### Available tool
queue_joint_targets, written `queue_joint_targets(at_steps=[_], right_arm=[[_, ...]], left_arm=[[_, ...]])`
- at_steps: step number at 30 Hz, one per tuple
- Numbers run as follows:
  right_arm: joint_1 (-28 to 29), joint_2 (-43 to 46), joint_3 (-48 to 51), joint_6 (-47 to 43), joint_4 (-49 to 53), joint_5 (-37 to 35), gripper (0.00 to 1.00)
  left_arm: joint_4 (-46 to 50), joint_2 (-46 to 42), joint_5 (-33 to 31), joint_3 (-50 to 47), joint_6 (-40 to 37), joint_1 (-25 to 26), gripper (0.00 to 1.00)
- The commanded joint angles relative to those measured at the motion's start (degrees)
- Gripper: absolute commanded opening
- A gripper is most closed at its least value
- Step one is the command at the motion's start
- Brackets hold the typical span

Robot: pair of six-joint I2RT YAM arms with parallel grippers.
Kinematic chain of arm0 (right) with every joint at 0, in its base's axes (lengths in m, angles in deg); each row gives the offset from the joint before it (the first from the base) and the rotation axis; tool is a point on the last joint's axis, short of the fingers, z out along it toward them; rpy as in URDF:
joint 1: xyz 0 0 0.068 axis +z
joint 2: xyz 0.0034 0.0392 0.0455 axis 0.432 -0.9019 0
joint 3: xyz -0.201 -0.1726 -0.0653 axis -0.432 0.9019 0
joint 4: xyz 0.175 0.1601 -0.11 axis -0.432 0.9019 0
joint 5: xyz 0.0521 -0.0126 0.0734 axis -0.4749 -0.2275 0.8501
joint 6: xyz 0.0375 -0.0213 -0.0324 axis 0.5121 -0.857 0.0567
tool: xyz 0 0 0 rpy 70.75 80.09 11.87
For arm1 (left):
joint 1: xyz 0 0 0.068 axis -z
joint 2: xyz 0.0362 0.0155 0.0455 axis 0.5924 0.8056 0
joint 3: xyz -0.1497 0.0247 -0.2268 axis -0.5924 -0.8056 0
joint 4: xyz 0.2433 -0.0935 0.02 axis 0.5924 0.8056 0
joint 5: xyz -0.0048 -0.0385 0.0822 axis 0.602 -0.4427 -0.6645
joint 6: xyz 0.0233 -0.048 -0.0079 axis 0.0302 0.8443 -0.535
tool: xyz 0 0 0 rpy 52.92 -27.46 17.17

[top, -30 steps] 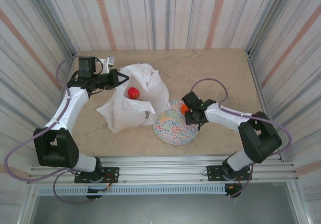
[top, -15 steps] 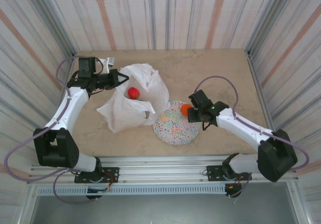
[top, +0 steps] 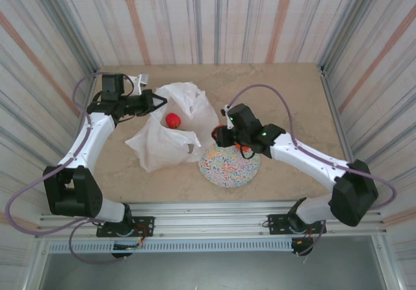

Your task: Place the fruits into the plastic bag

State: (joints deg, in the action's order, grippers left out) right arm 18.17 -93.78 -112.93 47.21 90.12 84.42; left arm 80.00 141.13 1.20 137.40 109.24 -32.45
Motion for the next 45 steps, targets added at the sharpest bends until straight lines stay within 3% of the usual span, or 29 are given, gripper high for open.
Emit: queue_joint_targets(at_steps=[1,18,31,36,45], right_arm=[[1.4,-4.7,-2.6,-0.4,-3.2,2.6,0.61],[6.2,-27.5,-18.3,3.2,-13.8,9.2,0.61],[7.0,-36.5,-29.9,8.3,-17.5,2.5,0.66],[6.9,-40.4,-32.6,10.0,-18.0,3.4,0.67],[7.7,-41.6,-33.0,8.1,-15.9,8.2,0.82]], left_arm=[[0.7,0.0,1.7,1.2,-0.2,0.2,0.00],[0.4,-0.4,1.9,1.1,0.1,0.2,0.00],[0.3,-0.6,2.0,1.1,0.2,0.2,0.00],[0.3,-0.6,1.9,1.1,0.1,0.2,0.00],[0.2,-0.6,2.0,1.1,0.1,0.2,0.00]])
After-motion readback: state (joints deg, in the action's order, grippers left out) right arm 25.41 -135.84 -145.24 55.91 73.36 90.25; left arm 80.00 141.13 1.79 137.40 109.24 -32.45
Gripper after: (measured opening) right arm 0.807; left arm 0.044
